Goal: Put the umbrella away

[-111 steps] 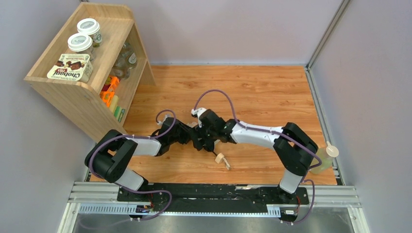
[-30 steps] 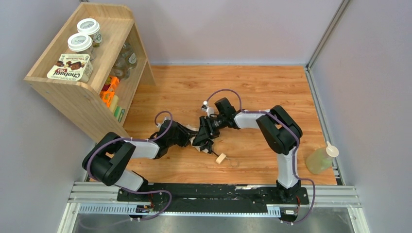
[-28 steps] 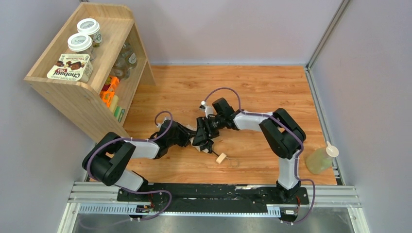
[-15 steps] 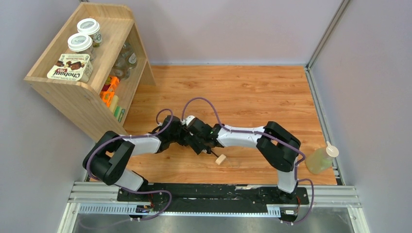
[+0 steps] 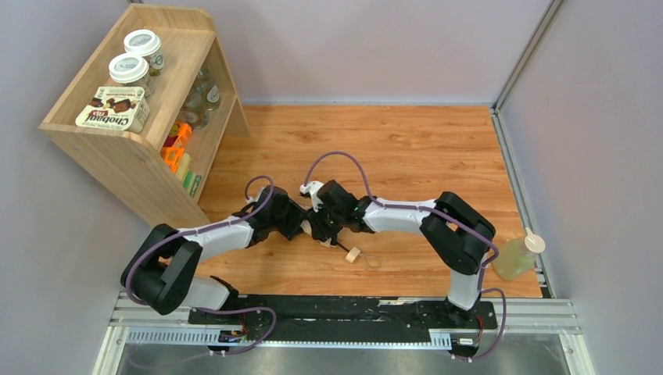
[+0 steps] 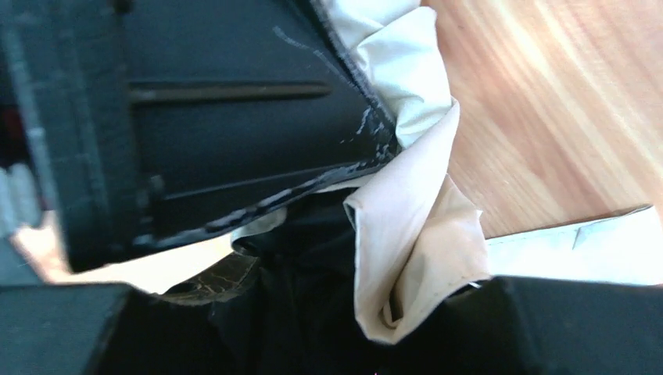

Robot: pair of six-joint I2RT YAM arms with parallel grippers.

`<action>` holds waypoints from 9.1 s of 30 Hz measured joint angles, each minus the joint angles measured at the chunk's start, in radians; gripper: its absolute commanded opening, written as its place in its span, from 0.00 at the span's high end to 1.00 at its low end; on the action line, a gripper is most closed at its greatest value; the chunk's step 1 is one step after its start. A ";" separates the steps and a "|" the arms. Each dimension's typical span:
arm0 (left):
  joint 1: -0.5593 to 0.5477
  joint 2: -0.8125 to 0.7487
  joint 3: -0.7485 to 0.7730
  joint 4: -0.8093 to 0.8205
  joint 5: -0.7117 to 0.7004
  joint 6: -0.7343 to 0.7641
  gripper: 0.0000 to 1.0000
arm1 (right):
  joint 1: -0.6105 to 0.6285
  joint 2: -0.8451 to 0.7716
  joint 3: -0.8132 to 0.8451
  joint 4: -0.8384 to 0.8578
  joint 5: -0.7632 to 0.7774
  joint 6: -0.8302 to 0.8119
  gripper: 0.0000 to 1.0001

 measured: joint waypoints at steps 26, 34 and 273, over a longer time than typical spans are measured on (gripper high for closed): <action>-0.025 -0.282 -0.142 -0.059 0.030 0.034 1.00 | -0.181 -0.040 -0.083 0.068 -0.703 0.349 0.06; 0.007 -0.508 -0.187 0.009 -0.029 0.041 1.00 | -0.206 -0.470 0.075 -0.222 -0.433 0.342 0.00; -0.098 -0.399 0.303 -0.197 0.318 0.744 1.00 | -0.263 -0.981 -0.352 -0.303 -0.043 0.612 0.00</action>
